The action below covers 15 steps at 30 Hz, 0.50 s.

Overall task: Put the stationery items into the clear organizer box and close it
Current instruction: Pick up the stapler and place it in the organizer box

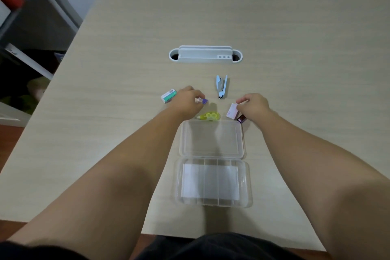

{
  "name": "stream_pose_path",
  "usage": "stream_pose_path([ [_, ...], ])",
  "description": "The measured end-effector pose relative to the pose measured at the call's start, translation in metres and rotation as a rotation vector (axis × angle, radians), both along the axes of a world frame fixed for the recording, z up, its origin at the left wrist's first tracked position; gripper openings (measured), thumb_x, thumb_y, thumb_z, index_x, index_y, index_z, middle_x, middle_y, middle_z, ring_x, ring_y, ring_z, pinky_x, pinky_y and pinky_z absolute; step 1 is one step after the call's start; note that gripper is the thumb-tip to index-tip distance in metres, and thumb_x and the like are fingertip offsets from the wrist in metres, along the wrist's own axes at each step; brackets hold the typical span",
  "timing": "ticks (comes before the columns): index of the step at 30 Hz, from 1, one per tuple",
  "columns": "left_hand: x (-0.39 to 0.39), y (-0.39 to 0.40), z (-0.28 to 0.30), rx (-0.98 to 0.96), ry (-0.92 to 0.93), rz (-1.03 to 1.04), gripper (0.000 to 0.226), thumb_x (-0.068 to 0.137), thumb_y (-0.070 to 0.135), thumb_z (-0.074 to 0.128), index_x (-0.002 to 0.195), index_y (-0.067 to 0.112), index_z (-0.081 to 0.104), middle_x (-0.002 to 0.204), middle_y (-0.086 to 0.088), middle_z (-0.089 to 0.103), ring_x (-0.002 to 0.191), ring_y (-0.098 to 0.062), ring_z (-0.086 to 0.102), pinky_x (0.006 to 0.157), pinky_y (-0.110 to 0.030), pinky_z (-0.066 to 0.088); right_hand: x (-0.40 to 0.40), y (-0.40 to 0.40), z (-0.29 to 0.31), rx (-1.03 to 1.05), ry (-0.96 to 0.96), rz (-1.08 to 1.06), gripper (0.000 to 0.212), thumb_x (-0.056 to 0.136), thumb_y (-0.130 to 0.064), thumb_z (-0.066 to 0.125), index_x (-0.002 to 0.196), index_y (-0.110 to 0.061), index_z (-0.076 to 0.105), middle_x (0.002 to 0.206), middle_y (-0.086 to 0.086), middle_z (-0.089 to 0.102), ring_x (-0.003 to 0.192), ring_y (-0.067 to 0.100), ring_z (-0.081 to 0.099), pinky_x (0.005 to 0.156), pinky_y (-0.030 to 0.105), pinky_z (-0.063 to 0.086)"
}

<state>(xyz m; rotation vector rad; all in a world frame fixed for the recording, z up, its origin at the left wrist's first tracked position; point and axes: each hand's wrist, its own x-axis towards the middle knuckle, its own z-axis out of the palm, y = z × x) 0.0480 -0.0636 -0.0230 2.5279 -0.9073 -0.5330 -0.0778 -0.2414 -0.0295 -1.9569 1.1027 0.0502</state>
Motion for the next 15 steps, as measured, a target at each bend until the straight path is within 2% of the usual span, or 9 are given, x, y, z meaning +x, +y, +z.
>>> stream_pose_path([
  [2,0.006,-0.013,0.001,-0.005,0.057,0.013,0.034,0.091,0.026,0.056,0.124,0.019,0.062,0.123,-0.005,0.054,0.113,-0.022,0.053,0.085,-0.03,0.044,0.011,-0.004,0.001,0.001,-0.006,-0.007,0.029,0.083,-0.006,0.057,0.106,-0.013,0.072,0.093,0.004,0.062,0.069,0.017,0.058,0.062,0.017,0.047],
  [4,0.014,-0.029,-0.001,-0.011,0.11,0.021,0.039,0.092,0.023,0.056,0.13,0.016,0.058,0.127,-0.007,0.054,0.115,-0.024,0.055,0.095,-0.032,0.045,0.022,-0.01,0.001,0.007,-0.001,-0.015,0.033,0.083,-0.009,0.056,0.112,-0.016,0.071,0.099,0.005,0.065,0.083,0.018,0.057,0.078,0.025,0.048],
  [5,0.016,-0.035,-0.002,-0.007,0.134,0.027,0.042,0.091,0.021,0.055,0.133,0.016,0.055,0.131,-0.007,0.054,0.117,-0.025,0.055,0.1,-0.035,0.044,0.028,-0.012,0.001,0.014,0.0,-0.018,0.035,0.084,-0.01,0.055,0.114,-0.016,0.07,0.104,0.006,0.066,0.086,0.018,0.056,0.08,0.026,0.047],
  [8,0.028,-0.057,-0.006,-0.025,0.237,0.077,0.049,0.092,0.012,0.049,0.141,0.015,0.045,0.142,-0.004,0.051,0.115,-0.025,0.057,0.1,-0.036,0.047,0.045,-0.019,-0.001,0.021,0.018,-0.029,0.037,0.085,-0.018,0.06,0.122,-0.017,0.065,0.122,0.005,0.065,0.096,0.019,0.059,0.08,0.023,0.042],
  [11,0.043,-0.074,-0.009,-0.035,0.232,0.036,0.058,0.088,-0.002,0.043,0.143,0.016,0.041,0.141,-0.006,0.049,0.12,-0.026,0.053,0.095,-0.035,0.048,0.061,-0.018,-0.01,0.008,0.044,0.016,0.056,0.077,-0.033,0.073,0.127,-0.013,0.06,0.128,0.006,0.062,0.114,0.024,0.06,0.093,0.029,0.046],
  [13,0.056,-0.083,-0.014,-0.011,0.185,-0.038,0.062,0.085,-0.005,0.044,0.142,0.019,0.041,0.138,-0.007,0.05,0.122,-0.028,0.051,0.094,-0.04,0.051,0.069,-0.013,-0.017,-0.06,0.076,0.089,0.06,0.071,-0.04,0.077,0.124,-0.014,0.062,0.123,0.007,0.064,0.11,0.025,0.061,0.087,0.032,0.049],
  [15,0.068,-0.092,-0.019,0.027,0.127,-0.108,0.065,0.084,-0.005,0.048,0.142,0.023,0.041,0.135,-0.006,0.051,0.121,-0.028,0.052,0.091,-0.042,0.055,0.075,-0.008,-0.024,-0.167,0.097,0.135,0.054,0.067,-0.046,0.077,0.114,-0.02,0.067,0.111,0.008,0.065,0.1,0.027,0.062,0.078,0.034,0.051],
])
